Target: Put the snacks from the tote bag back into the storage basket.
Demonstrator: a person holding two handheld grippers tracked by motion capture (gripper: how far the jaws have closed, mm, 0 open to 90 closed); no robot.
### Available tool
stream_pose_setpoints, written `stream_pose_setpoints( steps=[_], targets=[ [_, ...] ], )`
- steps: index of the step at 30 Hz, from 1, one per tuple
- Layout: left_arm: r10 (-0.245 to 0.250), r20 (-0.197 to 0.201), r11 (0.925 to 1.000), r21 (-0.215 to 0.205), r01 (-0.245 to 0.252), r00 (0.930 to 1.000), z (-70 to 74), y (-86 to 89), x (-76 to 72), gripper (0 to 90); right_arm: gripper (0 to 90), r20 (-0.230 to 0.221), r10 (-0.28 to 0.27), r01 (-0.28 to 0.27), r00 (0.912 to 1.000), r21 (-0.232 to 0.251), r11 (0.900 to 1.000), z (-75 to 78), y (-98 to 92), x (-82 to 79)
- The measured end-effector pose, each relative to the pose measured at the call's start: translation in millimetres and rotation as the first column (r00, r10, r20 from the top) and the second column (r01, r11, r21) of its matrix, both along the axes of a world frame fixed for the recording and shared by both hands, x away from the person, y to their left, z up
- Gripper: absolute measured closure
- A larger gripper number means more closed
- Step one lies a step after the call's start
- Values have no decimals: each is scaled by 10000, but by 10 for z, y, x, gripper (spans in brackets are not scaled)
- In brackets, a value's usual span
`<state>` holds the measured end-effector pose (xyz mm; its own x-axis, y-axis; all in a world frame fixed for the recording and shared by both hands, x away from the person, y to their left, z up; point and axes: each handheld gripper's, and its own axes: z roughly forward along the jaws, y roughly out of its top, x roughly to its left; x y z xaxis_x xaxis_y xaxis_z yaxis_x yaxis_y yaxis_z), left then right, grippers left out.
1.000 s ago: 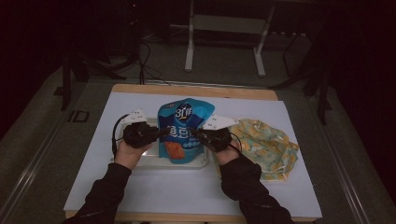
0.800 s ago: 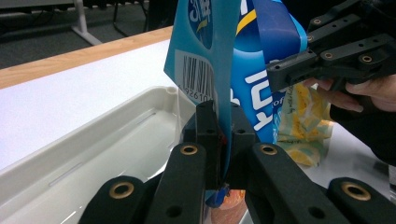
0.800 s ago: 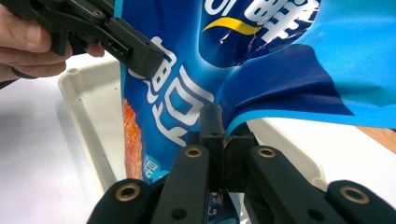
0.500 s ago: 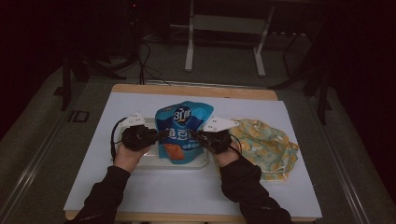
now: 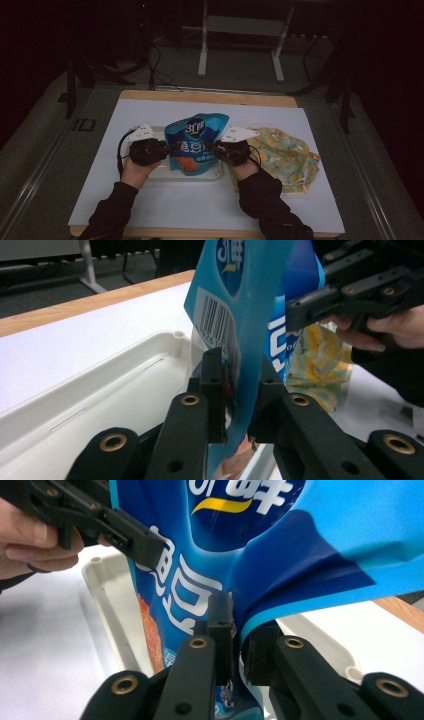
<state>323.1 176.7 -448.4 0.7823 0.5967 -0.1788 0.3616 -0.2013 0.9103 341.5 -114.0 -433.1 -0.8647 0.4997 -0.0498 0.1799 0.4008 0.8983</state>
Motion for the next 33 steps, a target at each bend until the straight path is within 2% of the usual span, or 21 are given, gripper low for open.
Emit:
stream_pose_setpoints(
  steps=[1, 6, 9, 10, 11, 13, 14, 15, 19, 22, 24, 28, 29, 30, 33],
  targets=[
    [-12, -30, 10000, -55, 11, 10000, -7, 9, -6, 777, 802, -46, 37, -37, 10000, 114, 9999, 7, -18, -3],
    [77, -83, 9997, -215, -79, 9999, -21, 45, -50, 705, 755, -80, 52, -51, 10000, 112, 9999, 18, -49, -4],
    [65, -103, 9997, -244, -68, 9999, -23, 46, -66, 651, 682, -153, 34, -32, 9999, 169, 9999, 18, -71, -11],
    [53, -97, 9997, -249, -55, 9999, -25, 45, -75, 651, 682, -153, 34, -32, 9999, 169, 9999, 18, -71, -11],
    [46, -133, 9998, -183, -48, 9999, -26, 46, -82, 616, 599, -210, 27, -24, 9998, 146, 9999, 12, -90, -10],
    [17, -214, 9997, -244, -23, 9998, -32, 54, -90, 604, 567, -201, 10, -7, 9998, 116, 9999, 9, -99, -11],
    [17, -364, 9996, -277, -27, 9993, -35, 58, -93, 540, 501, -304, -2, 5, 9995, 111, 9999, 0, -118, -5],
    [7, -474, 9995, -325, -22, 9989, -35, 60, -92, 485, 475, -326, -35, 38, 9995, 103, 9999, -4, -127, -1],
    [148, -368, 9999, -62, -150, 9992, -35, 52, -118, 343, 389, -496, -116, 123, 9987, 142, 9998, -17, -163, 5],
    [175, -368, 9997, 177, -168, 9992, -46, 37, -142, 263, 345, -584, -155, 165, 9982, 177, 9997, -21, -193, 9],
    [141, -394, 9997, 191, -134, 9991, -53, 37, -144, 215, 321, -617, -258, 271, 9978, 203, 9994, -23, -212, 10],
    [248, -396, 9995, 205, -240, 9989, -76, 43, -157, 171, 226, -629, -114, 129, 9980, 225, 9997, -14, -245, -7],
    [53, -523, 9999, 134, -46, 9986, -83, 50, -157, 171, 226, -629, -114, 129, 9980, 225, 9997, -14, -245, -7],
    [-138, -516, 9999, 44, 140, 9986, -93, 56, -161, 84, 177, -705, 28, -1, 9975, 384, 9993, -6, -273, -12],
    [-232, -669, 9997, -6, 233, 9975, -117, 60, -183, 43, 141, -487, -58, 69, 9988, 228, 9997, -3, -310, -38]
  ],
)
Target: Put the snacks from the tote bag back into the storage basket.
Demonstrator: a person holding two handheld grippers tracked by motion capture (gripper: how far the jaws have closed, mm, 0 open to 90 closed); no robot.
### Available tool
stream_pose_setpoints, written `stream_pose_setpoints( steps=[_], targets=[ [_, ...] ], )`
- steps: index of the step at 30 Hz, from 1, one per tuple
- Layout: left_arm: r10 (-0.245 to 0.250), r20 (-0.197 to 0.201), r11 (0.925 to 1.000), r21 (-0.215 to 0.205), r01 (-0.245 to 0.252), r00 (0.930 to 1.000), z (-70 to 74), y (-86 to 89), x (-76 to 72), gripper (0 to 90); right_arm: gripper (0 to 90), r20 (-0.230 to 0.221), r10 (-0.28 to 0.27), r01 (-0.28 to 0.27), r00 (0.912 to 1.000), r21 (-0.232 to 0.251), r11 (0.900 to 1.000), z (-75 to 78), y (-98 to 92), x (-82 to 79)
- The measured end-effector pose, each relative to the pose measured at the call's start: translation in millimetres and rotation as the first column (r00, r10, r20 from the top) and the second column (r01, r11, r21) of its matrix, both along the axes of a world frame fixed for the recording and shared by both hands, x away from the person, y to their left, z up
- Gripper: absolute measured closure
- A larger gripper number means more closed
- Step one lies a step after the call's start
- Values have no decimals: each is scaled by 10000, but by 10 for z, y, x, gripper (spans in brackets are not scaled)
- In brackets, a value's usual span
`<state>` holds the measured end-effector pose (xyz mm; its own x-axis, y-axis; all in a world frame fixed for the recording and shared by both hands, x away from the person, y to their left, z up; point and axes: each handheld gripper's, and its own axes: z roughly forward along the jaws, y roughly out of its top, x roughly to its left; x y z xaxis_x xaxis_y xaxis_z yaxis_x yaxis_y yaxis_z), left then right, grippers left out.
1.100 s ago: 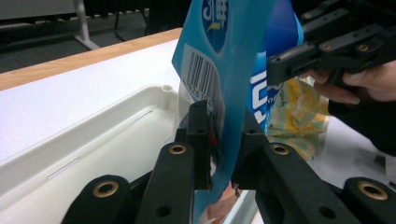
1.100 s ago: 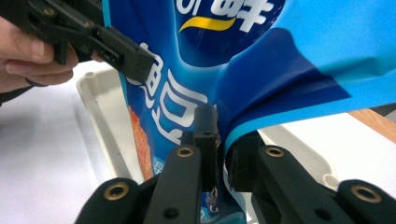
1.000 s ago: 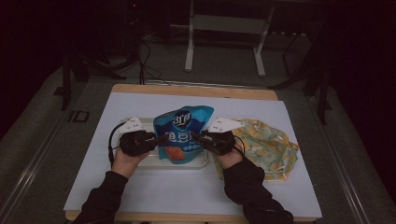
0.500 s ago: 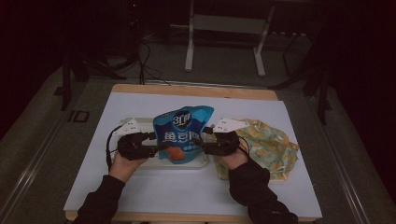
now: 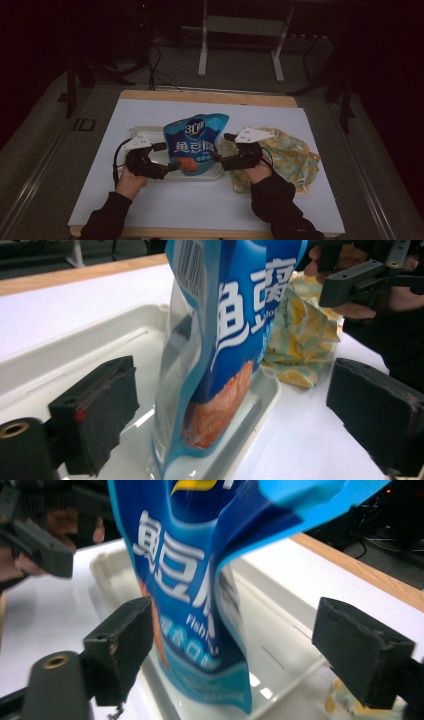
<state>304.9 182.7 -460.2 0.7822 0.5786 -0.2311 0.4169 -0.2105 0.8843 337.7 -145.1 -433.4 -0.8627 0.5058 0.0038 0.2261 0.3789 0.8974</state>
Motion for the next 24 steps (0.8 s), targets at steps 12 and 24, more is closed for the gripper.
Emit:
stream_pose_setpoints(
  steps=[12, 24],
  targets=[
    [187, 154, 9998, -118, -185, 9997, -48, 31, -154, 25, 145, -9, -191, 191, 9998, 44, 9998, 14, -211, -76],
    [331, 156, 9994, 94, -333, 9993, -157, 5, -457, 24, 145, 151, -541, 540, 9984, 74, 9985, -44, -527, -222]
  ],
)
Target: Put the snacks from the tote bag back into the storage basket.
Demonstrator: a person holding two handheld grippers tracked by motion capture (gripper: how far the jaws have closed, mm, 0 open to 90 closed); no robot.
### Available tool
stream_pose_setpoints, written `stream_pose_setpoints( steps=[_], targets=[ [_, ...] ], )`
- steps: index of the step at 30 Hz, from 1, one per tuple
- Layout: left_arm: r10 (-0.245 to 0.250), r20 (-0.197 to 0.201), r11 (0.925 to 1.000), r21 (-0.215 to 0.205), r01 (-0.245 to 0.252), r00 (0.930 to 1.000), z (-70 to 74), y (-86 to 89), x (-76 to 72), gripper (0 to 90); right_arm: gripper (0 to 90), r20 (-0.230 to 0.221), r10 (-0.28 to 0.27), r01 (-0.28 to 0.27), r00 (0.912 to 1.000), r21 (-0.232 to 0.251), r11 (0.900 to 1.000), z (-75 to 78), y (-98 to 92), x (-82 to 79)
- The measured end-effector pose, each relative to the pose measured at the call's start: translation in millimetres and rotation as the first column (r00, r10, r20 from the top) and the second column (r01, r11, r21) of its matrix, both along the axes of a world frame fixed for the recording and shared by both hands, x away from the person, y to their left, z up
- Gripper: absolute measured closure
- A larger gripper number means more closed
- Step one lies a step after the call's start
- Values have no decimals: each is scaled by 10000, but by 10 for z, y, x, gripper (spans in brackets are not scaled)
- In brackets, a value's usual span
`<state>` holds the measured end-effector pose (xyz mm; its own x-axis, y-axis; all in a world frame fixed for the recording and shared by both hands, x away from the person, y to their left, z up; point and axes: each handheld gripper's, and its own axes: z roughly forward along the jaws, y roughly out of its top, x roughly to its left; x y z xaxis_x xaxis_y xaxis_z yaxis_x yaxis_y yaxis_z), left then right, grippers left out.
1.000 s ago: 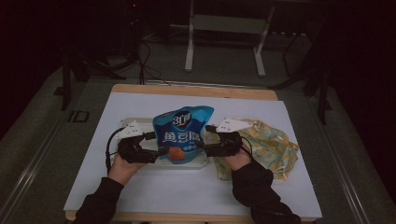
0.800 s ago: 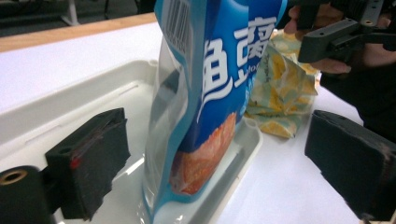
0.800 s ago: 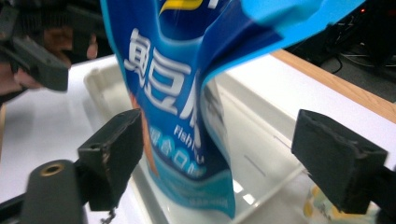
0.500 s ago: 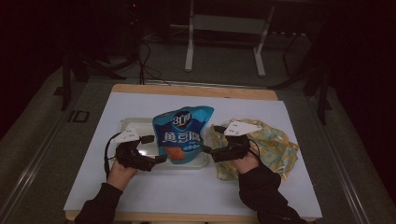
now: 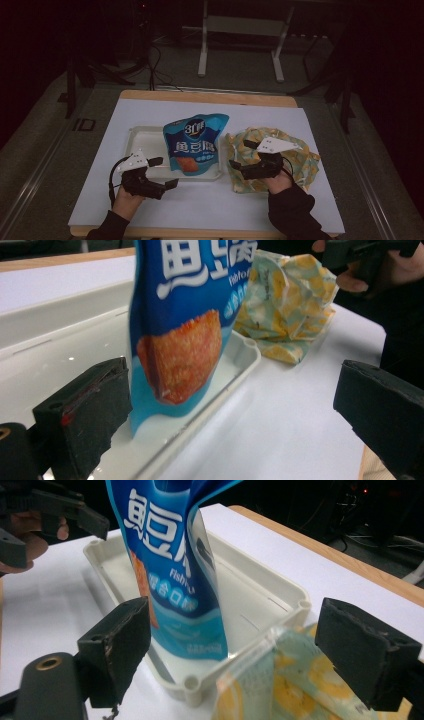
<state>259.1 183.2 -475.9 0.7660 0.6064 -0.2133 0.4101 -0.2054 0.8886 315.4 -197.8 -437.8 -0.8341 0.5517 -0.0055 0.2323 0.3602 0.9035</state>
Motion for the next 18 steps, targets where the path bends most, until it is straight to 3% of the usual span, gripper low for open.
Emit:
stream_pose_setpoints(
  steps=[7, 18],
  targets=[
    [-107, -90, 9998, -140, 106, 9999, -46, -31, -142, 24, 145, 23, -194, 194, 9998, 169, 9997, -22, -145, -80],
    [-1027, -133, 9946, -139, 1026, 9946, -65, -307, -202, 24, 145, -52, -446, 446, 9990, 192, 9988, -64, -384, -221]
  ],
)
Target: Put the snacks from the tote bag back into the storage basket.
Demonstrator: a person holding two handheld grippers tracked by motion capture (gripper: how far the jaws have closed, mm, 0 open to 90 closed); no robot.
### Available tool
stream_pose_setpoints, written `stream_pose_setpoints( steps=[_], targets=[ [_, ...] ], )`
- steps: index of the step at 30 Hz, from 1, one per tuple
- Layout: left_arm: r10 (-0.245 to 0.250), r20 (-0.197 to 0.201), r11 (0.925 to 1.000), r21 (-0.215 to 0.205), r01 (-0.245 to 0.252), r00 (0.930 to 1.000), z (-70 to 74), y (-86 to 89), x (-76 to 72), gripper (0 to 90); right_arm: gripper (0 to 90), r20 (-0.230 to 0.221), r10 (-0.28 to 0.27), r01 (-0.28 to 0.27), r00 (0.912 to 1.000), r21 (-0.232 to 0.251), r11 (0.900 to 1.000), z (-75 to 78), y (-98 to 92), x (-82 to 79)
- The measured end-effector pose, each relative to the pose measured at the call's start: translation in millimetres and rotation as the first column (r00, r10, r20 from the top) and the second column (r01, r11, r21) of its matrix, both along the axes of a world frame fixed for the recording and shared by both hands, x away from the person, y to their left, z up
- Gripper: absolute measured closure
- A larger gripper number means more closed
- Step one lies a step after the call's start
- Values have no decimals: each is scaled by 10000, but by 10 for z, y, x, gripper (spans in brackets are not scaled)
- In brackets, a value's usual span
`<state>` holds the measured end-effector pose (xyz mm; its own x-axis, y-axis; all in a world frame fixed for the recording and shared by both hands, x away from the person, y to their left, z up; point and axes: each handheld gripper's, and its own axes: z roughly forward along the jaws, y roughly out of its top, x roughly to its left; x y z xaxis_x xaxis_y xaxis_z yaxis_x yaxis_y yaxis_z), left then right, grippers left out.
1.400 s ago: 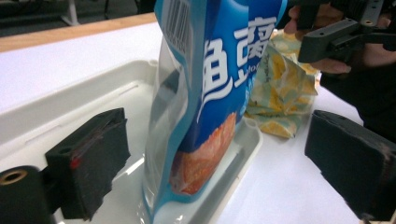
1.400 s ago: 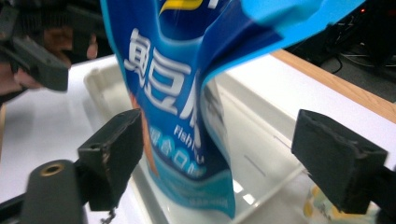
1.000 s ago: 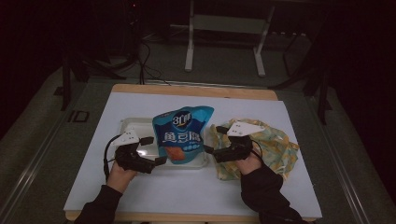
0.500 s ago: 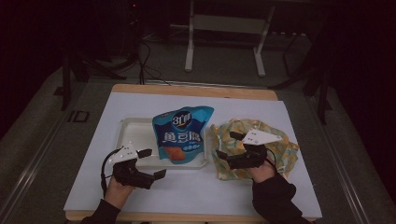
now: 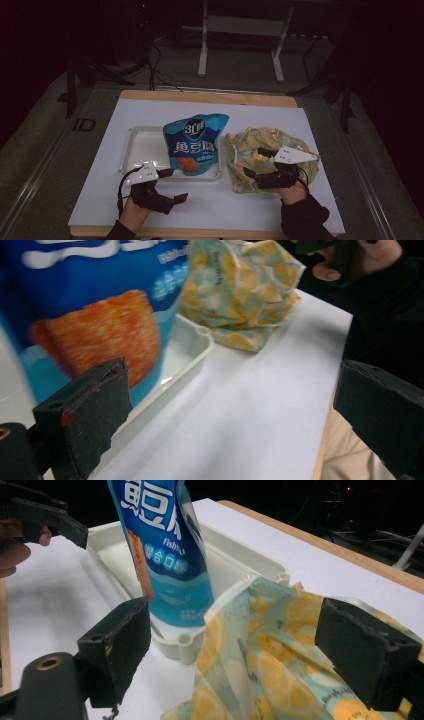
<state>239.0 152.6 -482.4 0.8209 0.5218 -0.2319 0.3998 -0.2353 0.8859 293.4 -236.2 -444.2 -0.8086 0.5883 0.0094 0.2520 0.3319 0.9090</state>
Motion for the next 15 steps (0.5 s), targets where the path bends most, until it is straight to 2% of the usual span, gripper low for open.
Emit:
stream_pose_setpoints(
  steps=[5, 10, 15],
  targets=[
    [-357, -26, 9993, 99, 358, 9994, -11, -94, 21, 25, 145, -64, -158, 158, 9999, -58, 9999, -50, -112, -56],
    [-687, -119, 9975, 156, 689, 9976, -34, -194, 42, 25, 144, 99, -445, 446, 9990, -191, 9988, -99, -203, -109],
    [-1006, -175, 9948, 147, 1009, 9948, -51, -296, 69, 25, 143, -7, -655, 654, 9979, -319, 9973, -160, -309, -150]
  ],
)
